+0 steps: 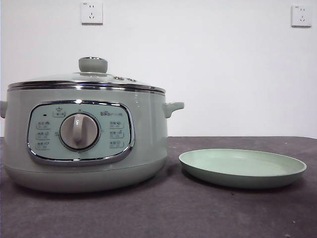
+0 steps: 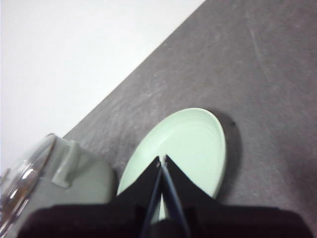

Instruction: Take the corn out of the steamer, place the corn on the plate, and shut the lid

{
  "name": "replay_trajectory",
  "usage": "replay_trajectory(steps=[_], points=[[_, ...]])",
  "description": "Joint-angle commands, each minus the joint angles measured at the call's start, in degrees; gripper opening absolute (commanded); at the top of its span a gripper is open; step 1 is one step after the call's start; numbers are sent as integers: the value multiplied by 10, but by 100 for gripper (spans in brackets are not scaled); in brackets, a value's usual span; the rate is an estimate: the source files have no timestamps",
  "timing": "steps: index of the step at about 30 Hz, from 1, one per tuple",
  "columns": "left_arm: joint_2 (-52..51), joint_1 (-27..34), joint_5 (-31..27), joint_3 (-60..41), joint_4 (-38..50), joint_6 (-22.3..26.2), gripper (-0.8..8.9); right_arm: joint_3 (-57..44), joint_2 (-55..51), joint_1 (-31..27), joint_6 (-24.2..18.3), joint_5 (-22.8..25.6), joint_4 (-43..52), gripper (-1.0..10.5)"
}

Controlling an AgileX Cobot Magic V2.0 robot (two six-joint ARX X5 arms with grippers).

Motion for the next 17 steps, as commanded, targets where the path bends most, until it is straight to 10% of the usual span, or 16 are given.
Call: replay_trajectory(steps=[1, 17], points=[[7, 2, 0, 40, -9, -1, -8, 38, 18, 0, -35, -1, -5, -11], [236, 2, 54, 287, -107, 129, -8, 347, 288, 0, -266, -25, -164, -6]])
